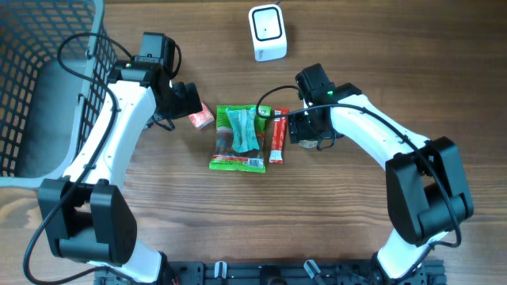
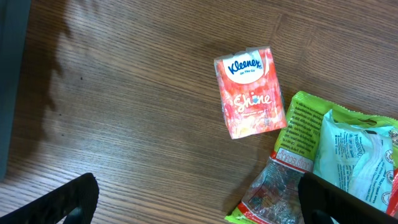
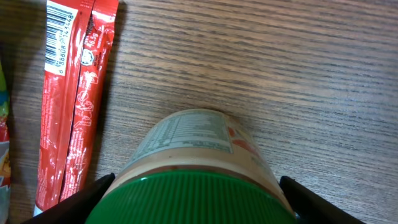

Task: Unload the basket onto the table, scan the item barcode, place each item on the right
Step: 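Lift jar with right gripper and turn it toward white scanner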

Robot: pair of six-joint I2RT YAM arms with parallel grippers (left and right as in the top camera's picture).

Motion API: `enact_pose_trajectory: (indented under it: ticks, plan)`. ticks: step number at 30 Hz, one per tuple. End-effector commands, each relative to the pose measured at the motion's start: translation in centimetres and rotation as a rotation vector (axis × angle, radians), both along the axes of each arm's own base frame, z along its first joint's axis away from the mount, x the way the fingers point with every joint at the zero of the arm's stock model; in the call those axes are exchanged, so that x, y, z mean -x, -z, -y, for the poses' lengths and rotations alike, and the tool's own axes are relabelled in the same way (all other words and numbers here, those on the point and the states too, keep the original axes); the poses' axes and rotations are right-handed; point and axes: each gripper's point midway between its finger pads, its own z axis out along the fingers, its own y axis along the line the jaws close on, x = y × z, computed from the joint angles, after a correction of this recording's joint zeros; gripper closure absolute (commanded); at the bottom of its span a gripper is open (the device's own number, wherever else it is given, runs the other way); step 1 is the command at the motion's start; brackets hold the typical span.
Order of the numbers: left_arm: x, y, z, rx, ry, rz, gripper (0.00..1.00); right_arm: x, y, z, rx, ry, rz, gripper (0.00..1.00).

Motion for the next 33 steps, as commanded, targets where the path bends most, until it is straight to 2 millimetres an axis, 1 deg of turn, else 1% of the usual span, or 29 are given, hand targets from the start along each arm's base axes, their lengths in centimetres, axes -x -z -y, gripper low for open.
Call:
enact_pose_trajectory:
  ticks: [1,4,5,7,10,12,13,14,16,17,20,21,22,23,26,28,30,31,33]
  plan:
    - [-0.3,-0.9,0.0,0.001,0.011,0.025,0.00,0.3,0.6,-0.2,-0.002,-0.021,-0.016,0.00]
    - [-0.3,-0.9,0.0,0.001,0.011,0.025,0.00,0.3,0.6,-0.2,-0.002,-0.020,-0.014,0.00]
    - [-0.3,-0.9,0.0,0.001,0.011,0.025,0.00,0.2,0.6,-0.2,-0.003,-0.021,-0.013,0.07]
    - [-0.3,-0.9,0.0,0.001,0.011,0.025,0.00,0.2,0.6,-0.1,0.003,-0.019,-0.009,0.28]
    - [-0.3,-0.9,0.0,0.001,0.011,0.025,0.00,0.2,0.6,-0.1,0.004,-0.019,-0.010,0.32]
    - [-0.3,-0.9,0.0,0.001,0.011,0.025,0.00,0.2,0.7,-0.1,0.004,-0.019,-0.011,0.33]
    - [-0.3,-0.9,0.0,0.002,0.011,0.025,0.00,0.4,0.7,0.0,0.008,-0.022,-0.017,0.37]
    - [-0.3,-0.9,0.0,0.001,0.011,0.025,0.00,0.5,0.7,0.1,0.011,-0.021,-0.025,0.46]
    - [-0.3,-0.9,0.0,0.001,0.011,0.025,0.00,0.2,0.4,0.0,0.006,-0.017,-0.017,0.62]
    - [-0.3,-0.9,0.0,0.001,0.011,0.025,0.00,0.2,0.3,0.0,0.006,-0.017,-0.015,0.66]
    - [-0.3,-0.9,0.0,0.001,0.011,0.025,0.00,0.2,0.0,0.0,0.005,-0.021,-0.013,0.73]
    - [-0.3,-0.9,0.0,0.001,0.011,0.025,0.00,0.2,-0.1,0.0,0.005,-0.024,-0.012,0.71]
    - [-0.3,-0.9,0.0,0.002,0.011,0.025,0.00,0.4,0.0,0.1,0.010,-0.047,-0.016,0.57]
    - [-0.3,-0.9,0.0,0.001,0.011,0.025,0.00,0.4,0.0,0.1,0.012,-0.050,-0.019,0.40]
    - [-0.3,-0.9,0.0,0.002,0.011,0.025,0.00,0.4,0.2,0.1,0.012,-0.070,-0.010,0.39]
    - [-0.3,-0.9,0.0,0.001,0.011,0.025,0.00,0.4,1.1,0.1,0.010,-0.071,-0.002,0.36]
    - [-0.3,-0.9,0.0,0.001,0.011,0.025,0.00,0.4,1.4,0.1,0.009,-0.071,-0.001,0.35]
    - [-0.3,-0.9,0.0,0.001,0.011,0.025,0.00,0.4,1.4,0.1,0.009,-0.071,-0.001,0.29]
    - [-0.3,-0.9,0.0,0.001,0.011,0.025,0.00,0.4,1.4,0.1,0.009,-0.071,-0.001,0.32]
